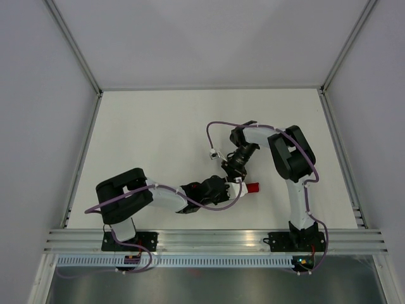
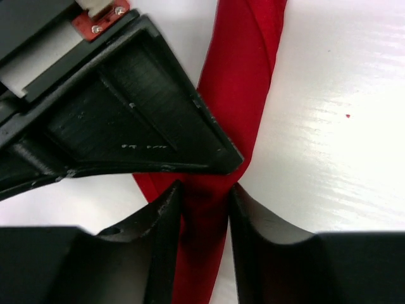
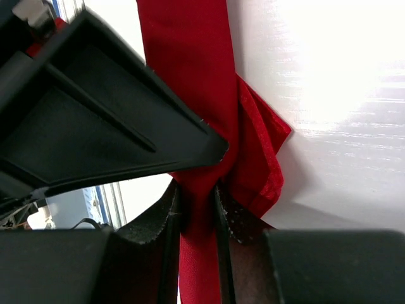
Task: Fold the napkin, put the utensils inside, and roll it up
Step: Roll the napkin with the utensil
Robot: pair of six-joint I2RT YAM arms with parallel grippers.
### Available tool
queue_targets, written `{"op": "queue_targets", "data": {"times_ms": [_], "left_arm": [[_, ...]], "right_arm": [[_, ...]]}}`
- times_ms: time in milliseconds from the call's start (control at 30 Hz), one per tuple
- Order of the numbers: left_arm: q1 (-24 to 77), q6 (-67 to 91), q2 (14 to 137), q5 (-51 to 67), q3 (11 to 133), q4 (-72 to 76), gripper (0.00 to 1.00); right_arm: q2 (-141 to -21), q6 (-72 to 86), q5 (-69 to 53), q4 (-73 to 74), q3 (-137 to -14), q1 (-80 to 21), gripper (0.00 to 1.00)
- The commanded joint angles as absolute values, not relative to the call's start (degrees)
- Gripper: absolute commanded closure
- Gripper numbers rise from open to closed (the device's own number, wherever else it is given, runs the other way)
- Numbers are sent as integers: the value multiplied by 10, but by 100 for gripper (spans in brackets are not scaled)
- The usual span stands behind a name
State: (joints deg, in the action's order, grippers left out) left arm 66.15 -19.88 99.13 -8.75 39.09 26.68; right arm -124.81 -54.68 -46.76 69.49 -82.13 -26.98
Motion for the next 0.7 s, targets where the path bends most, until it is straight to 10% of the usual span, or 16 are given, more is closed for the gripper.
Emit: {"op": "queue_targets", "data": {"times_ms": [0, 233, 667], "left_arm": [[664, -239, 1019, -98, 408, 236, 62], [662, -241, 1026, -37, 419, 199, 96], [579, -166, 1040, 160, 452, 124, 98]], "right_arm": [[-1285, -584, -391, 634, -817, -267, 93], [-1249, -564, -414, 614, -805, -252, 63], [-1039, -464, -510, 518, -750, -170, 44]]}}
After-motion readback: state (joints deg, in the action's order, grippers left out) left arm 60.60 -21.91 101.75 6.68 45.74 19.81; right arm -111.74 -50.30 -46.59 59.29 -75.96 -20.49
